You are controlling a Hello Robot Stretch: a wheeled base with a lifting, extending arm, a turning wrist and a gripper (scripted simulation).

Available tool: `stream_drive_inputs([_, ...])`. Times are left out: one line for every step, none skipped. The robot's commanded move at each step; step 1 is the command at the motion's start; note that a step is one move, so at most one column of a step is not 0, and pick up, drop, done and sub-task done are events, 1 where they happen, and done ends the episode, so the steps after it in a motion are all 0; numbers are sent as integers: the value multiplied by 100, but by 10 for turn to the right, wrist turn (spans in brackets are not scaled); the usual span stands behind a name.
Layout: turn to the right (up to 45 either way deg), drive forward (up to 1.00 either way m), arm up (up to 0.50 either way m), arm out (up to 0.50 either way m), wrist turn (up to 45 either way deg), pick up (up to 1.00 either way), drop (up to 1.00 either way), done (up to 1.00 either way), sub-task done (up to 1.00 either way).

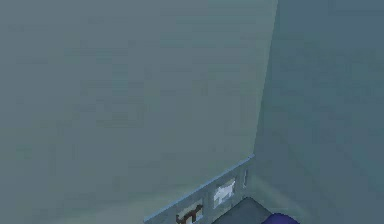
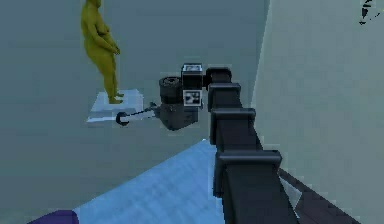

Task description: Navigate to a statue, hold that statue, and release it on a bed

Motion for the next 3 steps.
stream_drive_inputs([0, 0, -40, 0, 0, 0, 0, 0, 0])
stream_drive_inputs([0, 0, -32, 0, 0, 0, 0, 0, 0])
stream_drive_inputs([0, 0, 0, 0, 0, 0, 100, 0, 0])
